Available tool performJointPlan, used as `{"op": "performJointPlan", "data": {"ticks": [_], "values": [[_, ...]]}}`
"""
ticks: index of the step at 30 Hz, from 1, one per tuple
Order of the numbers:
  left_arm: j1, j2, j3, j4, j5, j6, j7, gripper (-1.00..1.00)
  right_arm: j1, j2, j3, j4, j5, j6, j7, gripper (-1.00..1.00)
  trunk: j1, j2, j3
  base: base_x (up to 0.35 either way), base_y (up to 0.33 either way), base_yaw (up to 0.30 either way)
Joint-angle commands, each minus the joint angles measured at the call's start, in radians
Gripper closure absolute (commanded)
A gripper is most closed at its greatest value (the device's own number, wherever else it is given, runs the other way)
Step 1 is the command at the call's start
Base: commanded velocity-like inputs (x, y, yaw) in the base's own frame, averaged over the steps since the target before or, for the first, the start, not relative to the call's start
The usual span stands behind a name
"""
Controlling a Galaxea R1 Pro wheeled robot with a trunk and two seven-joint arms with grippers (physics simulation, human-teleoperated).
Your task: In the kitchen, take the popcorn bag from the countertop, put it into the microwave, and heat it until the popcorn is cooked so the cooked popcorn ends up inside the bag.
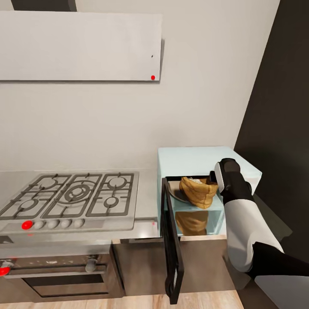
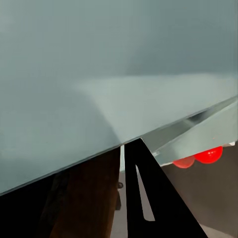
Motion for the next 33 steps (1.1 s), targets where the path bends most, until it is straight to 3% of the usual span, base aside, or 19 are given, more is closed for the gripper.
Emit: {"op": "performJointPlan", "data": {"ticks": [1,4,5,13,21,23,27,33], "values": [[0.0,-0.001,0.004,-0.002,0.001,-0.001,0.002,-1.0,0.0,0.001,-0.003,0.009,0.031,0.006,0.007,1.0,0.001,0.0,-0.002,0.004,0.0,0.0],[0.0,-0.001,0.004,-0.002,0.001,-0.001,0.002,-1.0,0.0,0.001,-0.003,0.01,0.03,0.006,0.007,1.0,0.001,0.0,-0.002,0.001,0.0,0.0],[0.0,-0.001,0.004,-0.002,0.001,-0.001,0.002,-1.0,0.0,0.001,-0.003,0.01,0.029,0.006,0.007,-1.0,0.001,0.0,-0.002,0.0,0.0,0.0],[0.0,-0.001,0.004,-0.002,0.001,-0.001,0.002,-1.0,0.0,0.001,-0.003,0.007,0.03,0.006,0.015,-1.0,0.001,0.0,-0.002,0.0,0.0,0.0],[0.0,-0.001,-0.001,-0.002,-0.002,-0.001,0.002,-1.0,0.0,0.002,-0.002,-0.076,0.024,0.006,0.033,-1.0,0.001,0.0,-0.002,0.0,0.0,0.0],[0.0,-0.001,-0.001,-0.002,-0.002,-0.001,0.002,-1.0,0.0,0.002,-0.004,-0.101,0.007,0.006,0.034,-1.0,0.001,0.0,-0.002,-0.05,0.0,0.0],[0.0,-0.003,0.0,0.0,-0.001,-0.001,0.002,-1.0,-0.001,0.001,-0.005,-0.134,-0.029,0.006,0.041,-1.0,0.001,0.0,-0.002,-0.239,0.0,0.0],[0.0,-0.004,0.0,0.001,-0.001,-0.001,0.002,-1.0,0.0,-0.001,-0.005,-0.138,-0.032,0.006,0.041,-1.0,0.001,0.0,-0.002,-0.334,0.0,0.0]]}}
